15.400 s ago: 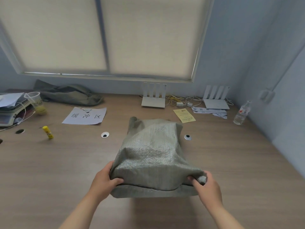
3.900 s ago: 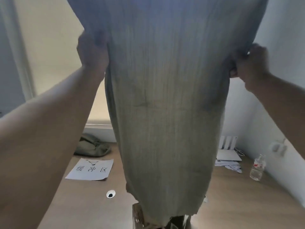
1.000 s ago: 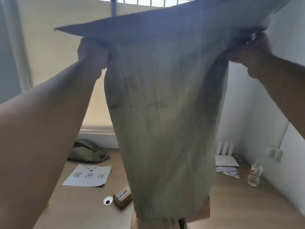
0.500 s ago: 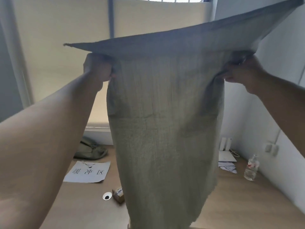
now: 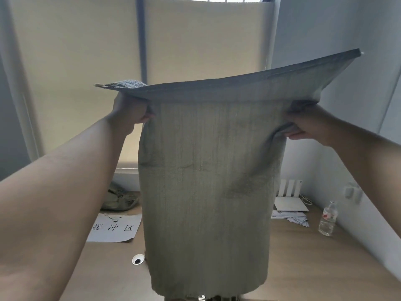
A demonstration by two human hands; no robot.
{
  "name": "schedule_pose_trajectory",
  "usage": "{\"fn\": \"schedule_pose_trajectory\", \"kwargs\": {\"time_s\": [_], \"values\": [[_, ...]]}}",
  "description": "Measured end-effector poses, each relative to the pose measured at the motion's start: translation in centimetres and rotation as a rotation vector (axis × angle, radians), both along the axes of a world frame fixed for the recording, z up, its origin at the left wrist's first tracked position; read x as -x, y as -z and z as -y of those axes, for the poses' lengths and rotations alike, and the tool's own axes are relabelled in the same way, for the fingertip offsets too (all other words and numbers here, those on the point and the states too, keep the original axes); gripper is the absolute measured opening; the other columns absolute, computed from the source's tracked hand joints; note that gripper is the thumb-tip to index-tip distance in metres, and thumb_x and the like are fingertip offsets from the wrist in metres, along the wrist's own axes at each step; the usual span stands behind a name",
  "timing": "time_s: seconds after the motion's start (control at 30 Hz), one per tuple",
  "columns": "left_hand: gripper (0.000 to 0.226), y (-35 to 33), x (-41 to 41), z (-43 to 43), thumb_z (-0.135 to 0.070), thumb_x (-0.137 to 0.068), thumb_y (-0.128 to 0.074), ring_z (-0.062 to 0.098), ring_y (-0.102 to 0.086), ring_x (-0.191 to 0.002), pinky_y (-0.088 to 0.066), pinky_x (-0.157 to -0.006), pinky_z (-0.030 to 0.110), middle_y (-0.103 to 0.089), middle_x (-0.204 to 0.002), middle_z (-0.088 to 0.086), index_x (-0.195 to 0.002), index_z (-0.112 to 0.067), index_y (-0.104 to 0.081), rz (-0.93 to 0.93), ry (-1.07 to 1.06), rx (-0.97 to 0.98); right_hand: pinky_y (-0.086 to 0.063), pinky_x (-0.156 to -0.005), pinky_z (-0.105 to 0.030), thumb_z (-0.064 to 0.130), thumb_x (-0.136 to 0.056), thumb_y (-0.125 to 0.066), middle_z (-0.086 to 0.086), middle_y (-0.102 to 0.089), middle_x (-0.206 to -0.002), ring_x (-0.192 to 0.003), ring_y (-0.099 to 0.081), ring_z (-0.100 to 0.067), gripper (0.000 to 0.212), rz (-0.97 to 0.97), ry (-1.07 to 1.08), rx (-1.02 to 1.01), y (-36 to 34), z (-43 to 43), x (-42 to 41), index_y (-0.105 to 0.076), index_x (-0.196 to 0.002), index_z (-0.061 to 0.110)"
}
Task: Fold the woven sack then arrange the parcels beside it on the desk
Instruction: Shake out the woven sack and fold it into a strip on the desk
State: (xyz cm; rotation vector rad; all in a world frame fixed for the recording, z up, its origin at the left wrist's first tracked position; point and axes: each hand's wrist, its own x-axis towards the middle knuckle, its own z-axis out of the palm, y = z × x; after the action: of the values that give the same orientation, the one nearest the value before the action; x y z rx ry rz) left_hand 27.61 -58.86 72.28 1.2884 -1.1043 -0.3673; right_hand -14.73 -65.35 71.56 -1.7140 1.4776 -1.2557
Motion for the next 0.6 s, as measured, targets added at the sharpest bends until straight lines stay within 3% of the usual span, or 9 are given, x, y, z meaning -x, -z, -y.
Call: {"fn": "schedule_pose_trajectory", "kwargs": {"time_s": [0.13,0.2,0.33,0.43,0.5,0.6], "values": [[0.032,-0.1,0.0,0.2,-0.012,-0.094,-0.044,0.030,-0.075,-0.075,-0.059,-0.054,0.026,-0.066,-0.104,0.004,-0.120,-0.023,-0.060,-0.040,0.091,0.029,-0.062,-0.057,-0.032,0.040,-0.092,-0.066,-0.006,-0.050,-0.132,-0.065,-0.076,-0.028,0.067,0.124,-0.062,-0.050,-0.5,-1.2,0.3,-0.033,-0.148,0.024],[0.030,-0.3,-0.1,0.3,-0.016,-0.096,-0.047,0.032,-0.076,-0.081,-0.063,-0.066,0.034,-0.065,-0.111,0.004,-0.123,-0.023,-0.058,-0.047,0.136,0.046,-0.060,-0.061,-0.032,0.043,-0.092,-0.066,-0.001,-0.045,-0.133,-0.076,-0.074,-0.028,0.069,0.191,-0.065,-0.049,-0.9,-1.6,0.6,-0.032,-0.150,0.026],[0.013,0.1,0.3,0.2,-0.019,-0.097,-0.051,0.029,-0.074,-0.090,-0.061,-0.082,0.039,-0.066,-0.102,0.003,-0.100,-0.028,-0.061,-0.040,0.250,0.030,-0.061,-0.073,-0.039,0.035,-0.096,-0.062,0.000,-0.043,-0.139,-0.090,-0.068,-0.029,0.056,0.293,-0.163,-0.054,-0.8,-2.0,1.5,-0.040,-0.145,0.021],[0.027,1.0,0.6,0.3,-0.005,-0.102,-0.045,0.021,-0.066,-0.089,-0.055,-0.089,0.034,-0.063,-0.101,0.003,-0.095,-0.025,-0.062,-0.044,0.358,0.030,-0.064,-0.069,-0.034,0.027,-0.098,-0.060,-0.006,-0.046,-0.143,-0.080,-0.076,-0.029,0.050,0.289,-0.216,-0.059,-0.2,-1.4,1.8,-0.042,-0.144,0.017],[0.028,1.4,0.3,0.7,-0.005,-0.102,-0.046,0.019,-0.062,-0.094,-0.050,-0.093,0.033,-0.065,-0.107,0.001,-0.102,-0.025,-0.065,-0.031,0.435,0.020,-0.063,-0.072,-0.033,0.023,-0.098,-0.060,-0.010,-0.047,-0.145,-0.087,-0.074,-0.030,0.046,0.303,-0.195,-0.022,0.0,-0.9,1.5,-0.045,-0.141,0.015],[0.034,1.5,-0.6,1.3,-0.001,-0.100,-0.050,0.018,-0.058,-0.113,-0.052,-0.085,0.028,-0.062,-0.126,0.001,-0.126,-0.022,-0.060,0.050,0.547,0.049,-0.062,-0.082,-0.033,0.018,-0.096,-0.063,-0.015,-0.055,-0.138,-0.098,-0.070,-0.030,0.048,0.352,-0.151,0.044,-0.3,-0.4,0.8,-0.047,-0.141,0.011]]}}
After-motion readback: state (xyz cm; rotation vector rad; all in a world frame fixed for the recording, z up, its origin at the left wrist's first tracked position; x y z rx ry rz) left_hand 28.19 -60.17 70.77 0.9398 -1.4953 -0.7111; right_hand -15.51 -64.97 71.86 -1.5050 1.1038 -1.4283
